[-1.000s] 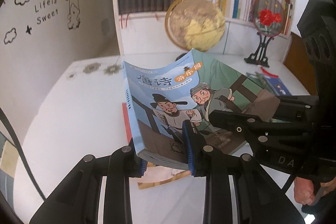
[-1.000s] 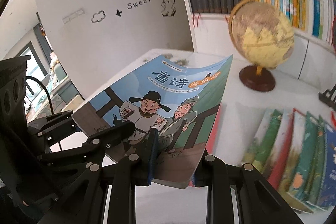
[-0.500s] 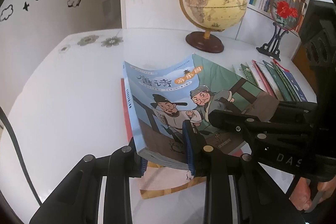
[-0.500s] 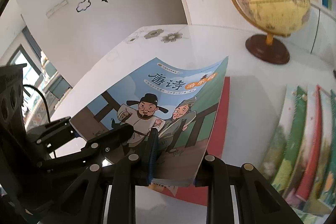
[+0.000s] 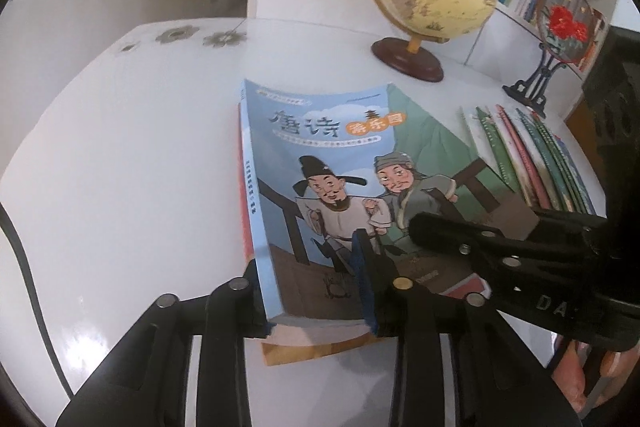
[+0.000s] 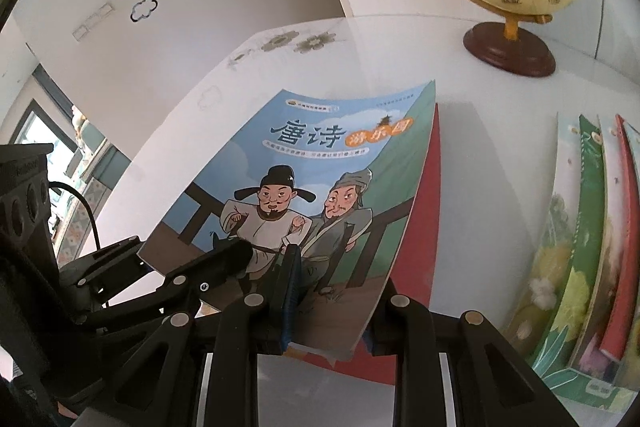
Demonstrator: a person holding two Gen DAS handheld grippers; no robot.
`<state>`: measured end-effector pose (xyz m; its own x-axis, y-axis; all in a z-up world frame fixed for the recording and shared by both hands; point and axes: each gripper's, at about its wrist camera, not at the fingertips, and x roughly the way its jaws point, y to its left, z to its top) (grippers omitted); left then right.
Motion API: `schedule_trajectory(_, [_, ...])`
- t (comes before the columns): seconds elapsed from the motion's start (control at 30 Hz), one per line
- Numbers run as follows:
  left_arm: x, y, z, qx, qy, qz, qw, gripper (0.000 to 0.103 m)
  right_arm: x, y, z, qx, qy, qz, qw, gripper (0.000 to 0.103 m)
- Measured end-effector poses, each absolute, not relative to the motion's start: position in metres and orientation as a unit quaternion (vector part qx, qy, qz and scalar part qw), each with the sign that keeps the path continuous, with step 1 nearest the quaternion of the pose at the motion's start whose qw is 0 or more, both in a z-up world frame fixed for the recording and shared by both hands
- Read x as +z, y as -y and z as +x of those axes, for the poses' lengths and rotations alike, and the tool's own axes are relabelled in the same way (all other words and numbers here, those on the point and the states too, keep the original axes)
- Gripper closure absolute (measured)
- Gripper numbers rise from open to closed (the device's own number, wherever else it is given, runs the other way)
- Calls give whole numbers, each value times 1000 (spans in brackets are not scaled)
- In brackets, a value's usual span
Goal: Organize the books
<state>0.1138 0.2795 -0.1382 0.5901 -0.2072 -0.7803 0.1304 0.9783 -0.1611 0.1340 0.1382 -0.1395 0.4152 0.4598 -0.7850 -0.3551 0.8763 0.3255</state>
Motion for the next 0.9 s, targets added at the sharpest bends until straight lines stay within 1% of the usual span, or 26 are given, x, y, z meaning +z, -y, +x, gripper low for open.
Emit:
schedule_trajectory(0.03, [-141, -282, 115, -83, -448, -41, 889, 63, -141, -138, 134, 244, -485, 56, 838, 79])
schedule_trajectory(0.07, [-144, -284, 115, -69, -455, -39, 887, 62, -142, -139, 134, 244, -486, 58, 837, 79])
schedule_trajectory(0.13, [-150, -292, 116, -23, -471, -26, 881, 68, -144, -140, 135, 241, -491, 58, 835, 79])
schedule_trajectory(0.2, [-153, -298, 114, -9, -474, -26, 880, 67, -147, -140, 134, 234, -492, 52, 837, 76])
schedule_trajectory(0.3, [-153, -306, 109, -9, -480, -45, 876, 67, -149, -136, 135, 226, -495, 61, 837, 76])
schedule_trajectory(0.5, [-150, -296, 102, -27, -485, -35, 873, 67, -144, -135, 131, 191, -491, 32, 849, 76])
schedule_trajectory(0.63, [-150, -292, 104, -19, -484, -26, 875, 67, -134, -115, 126, 149, -485, 34, 861, 75])
schedule_trajectory(0.73, [-143, -296, 103, -6, -484, -31, 875, 67, -117, -99, 113, 160, -474, 50, 864, 75])
schedule_trajectory(0.9, [-104, -283, 88, -6, -469, -22, 883, 67, -85, -81, 85, 164, -453, 47, 875, 75])
